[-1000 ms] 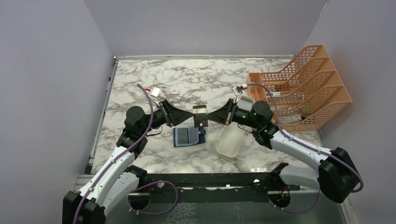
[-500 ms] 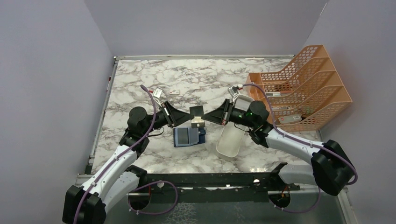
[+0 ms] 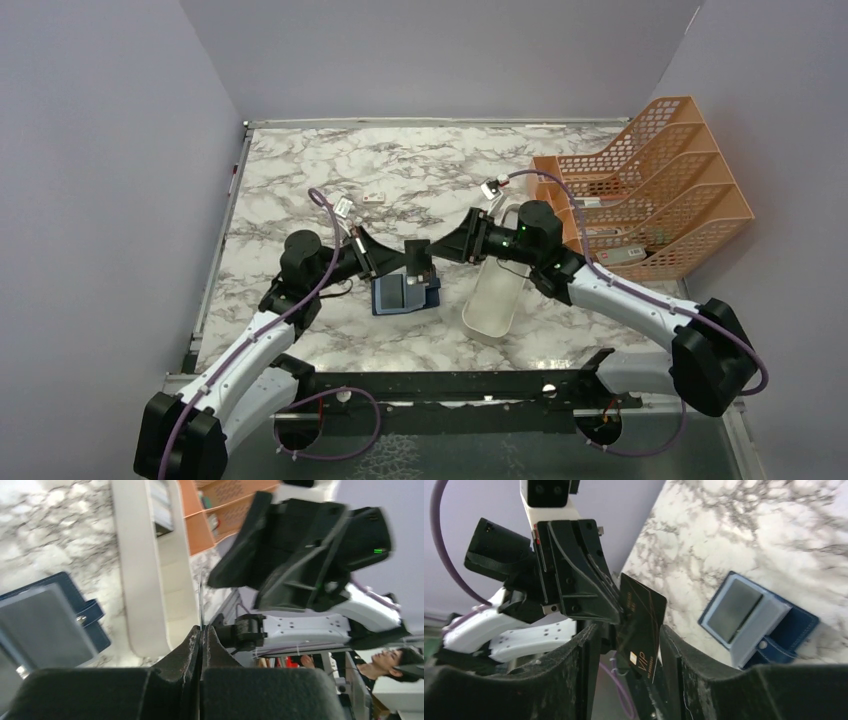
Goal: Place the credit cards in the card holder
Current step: Pick up the credit card from the storage box.
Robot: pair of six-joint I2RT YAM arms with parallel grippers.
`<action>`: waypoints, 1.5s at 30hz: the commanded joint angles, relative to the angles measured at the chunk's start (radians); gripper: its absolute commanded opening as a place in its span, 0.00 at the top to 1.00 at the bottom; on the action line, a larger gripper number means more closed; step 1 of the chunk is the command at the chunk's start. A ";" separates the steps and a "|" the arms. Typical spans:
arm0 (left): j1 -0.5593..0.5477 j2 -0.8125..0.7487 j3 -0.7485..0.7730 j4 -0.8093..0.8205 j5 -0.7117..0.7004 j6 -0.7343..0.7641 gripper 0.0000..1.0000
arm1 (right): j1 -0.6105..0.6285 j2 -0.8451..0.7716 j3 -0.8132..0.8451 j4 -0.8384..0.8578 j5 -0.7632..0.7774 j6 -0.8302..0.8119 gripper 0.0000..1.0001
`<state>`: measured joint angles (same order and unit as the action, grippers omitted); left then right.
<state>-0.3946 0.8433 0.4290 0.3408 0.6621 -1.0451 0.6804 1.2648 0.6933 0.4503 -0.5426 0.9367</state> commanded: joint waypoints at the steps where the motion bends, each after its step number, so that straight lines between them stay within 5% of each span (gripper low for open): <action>1: 0.002 0.025 0.003 -0.208 -0.084 0.143 1.00 | 0.005 -0.046 0.082 -0.294 0.158 -0.226 0.46; 13: 0.007 0.051 -0.006 -0.452 -0.345 0.288 1.00 | 0.084 0.177 0.275 -0.610 0.372 -0.380 0.46; 28: 0.011 0.193 -0.044 -0.381 -0.317 0.308 1.00 | 0.199 0.508 0.461 -0.764 0.573 -0.472 0.63; 45: 0.020 0.270 -0.044 -0.303 -0.298 0.331 1.00 | 0.199 0.588 0.445 -0.757 0.598 -0.490 0.74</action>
<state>-0.3847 1.0885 0.3847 -0.0200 0.3653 -0.7376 0.8768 1.8328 1.1282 -0.2832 0.0067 0.4686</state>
